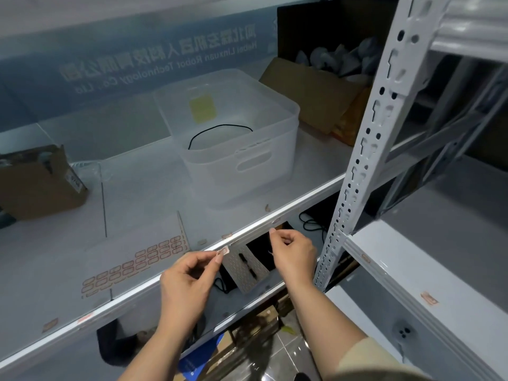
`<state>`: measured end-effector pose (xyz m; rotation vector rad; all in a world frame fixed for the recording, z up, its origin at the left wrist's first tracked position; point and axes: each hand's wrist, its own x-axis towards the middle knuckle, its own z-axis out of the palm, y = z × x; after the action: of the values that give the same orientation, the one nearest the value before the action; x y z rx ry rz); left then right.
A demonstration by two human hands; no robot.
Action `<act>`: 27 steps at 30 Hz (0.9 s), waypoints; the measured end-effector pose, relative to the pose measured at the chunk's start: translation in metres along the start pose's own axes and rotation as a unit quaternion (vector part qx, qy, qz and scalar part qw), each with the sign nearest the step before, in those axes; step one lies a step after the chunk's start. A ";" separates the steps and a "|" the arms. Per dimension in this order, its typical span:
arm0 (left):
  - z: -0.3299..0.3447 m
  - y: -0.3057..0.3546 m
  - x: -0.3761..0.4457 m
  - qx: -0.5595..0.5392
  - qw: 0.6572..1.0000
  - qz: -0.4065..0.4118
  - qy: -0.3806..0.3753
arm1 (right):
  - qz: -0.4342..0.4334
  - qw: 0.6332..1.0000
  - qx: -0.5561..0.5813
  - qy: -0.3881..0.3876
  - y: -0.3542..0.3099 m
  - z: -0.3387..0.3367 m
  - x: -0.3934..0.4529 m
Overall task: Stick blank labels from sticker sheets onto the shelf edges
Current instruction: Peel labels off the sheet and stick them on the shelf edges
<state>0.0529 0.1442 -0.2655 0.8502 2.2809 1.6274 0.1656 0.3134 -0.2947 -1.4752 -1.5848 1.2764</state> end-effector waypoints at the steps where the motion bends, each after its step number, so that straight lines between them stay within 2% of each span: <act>1: 0.001 0.000 0.001 0.002 1.000 0.001 -0.001 | 0.000 1.000 -0.001 0.005 0.000 0.001 0.004; 16: 0.012 0.008 0.017 0.004 1.000 0.012 -0.001 | -0.005 0.998 -0.051 0.042 -0.006 0.014 0.024; 27: 0.013 0.011 0.017 0.002 1.000 0.004 -0.008 | -0.016 0.998 -0.053 0.031 -0.004 0.015 0.023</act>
<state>0.0489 0.1662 -0.2576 0.8717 2.2725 1.6140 0.1461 0.3325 -0.3000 -1.5316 -1.6505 1.1333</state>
